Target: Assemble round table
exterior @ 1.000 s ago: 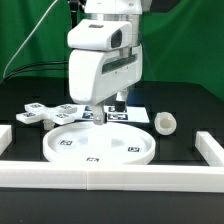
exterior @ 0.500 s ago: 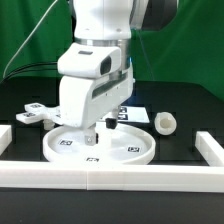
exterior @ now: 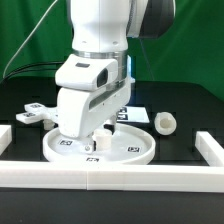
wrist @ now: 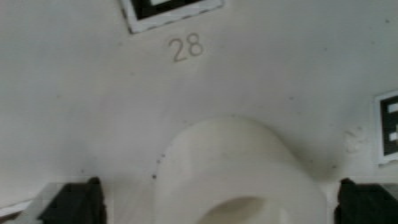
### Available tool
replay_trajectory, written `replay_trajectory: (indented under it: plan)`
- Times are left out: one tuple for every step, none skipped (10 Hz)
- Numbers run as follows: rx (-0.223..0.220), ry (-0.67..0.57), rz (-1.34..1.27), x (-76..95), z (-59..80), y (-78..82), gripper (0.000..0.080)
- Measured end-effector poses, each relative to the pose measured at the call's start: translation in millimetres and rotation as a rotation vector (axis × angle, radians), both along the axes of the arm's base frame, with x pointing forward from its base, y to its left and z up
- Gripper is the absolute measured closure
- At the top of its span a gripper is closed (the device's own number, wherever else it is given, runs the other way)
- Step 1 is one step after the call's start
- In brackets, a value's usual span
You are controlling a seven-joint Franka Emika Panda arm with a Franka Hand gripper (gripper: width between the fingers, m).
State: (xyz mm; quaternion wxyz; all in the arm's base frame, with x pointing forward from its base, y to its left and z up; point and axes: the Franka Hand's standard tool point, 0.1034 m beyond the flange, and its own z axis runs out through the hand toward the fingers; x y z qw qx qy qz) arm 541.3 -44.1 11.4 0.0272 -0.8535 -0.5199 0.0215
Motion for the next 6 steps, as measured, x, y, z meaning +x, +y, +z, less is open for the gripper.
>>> replay_trajectory:
  plan:
    - [0.000,0.000,0.000,0.1,0.1,0.2,0.0150]
    - [0.000,0.000,0.000,0.0,0.0,0.2,0.0268]
    - [0.000,-0.001,0.000,0.5,0.5,0.2,0.0393]
    - [0.000,-0.002,0.000,0.7,0.6,0.2,0.0393]
    - [0.000,-0.002,0.000,0.7,0.6,0.2,0.0393]
    - [0.000,-0.002,0.000,0.7,0.6,0.2,0.0393]
